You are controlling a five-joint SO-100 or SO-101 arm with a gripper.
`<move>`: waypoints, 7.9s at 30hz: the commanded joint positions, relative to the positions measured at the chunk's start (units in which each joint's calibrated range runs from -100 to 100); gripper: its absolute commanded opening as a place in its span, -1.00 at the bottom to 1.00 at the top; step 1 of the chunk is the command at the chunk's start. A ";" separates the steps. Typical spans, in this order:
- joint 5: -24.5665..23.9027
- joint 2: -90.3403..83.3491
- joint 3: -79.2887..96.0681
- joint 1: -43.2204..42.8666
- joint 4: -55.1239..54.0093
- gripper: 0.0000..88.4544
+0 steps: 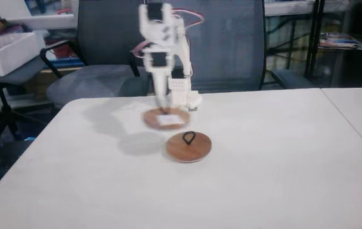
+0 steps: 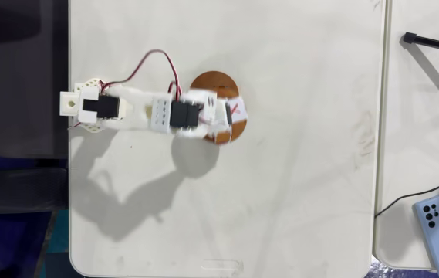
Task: Pick the lid with the red cross and place it on the side.
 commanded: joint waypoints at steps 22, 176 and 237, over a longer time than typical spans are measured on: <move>0.70 -2.62 17.11 -54.77 0.51 -1.00; -0.38 45.28 -37.38 -46.52 -14.45 -0.57; -1.74 44.85 -34.12 -42.77 0.51 -0.47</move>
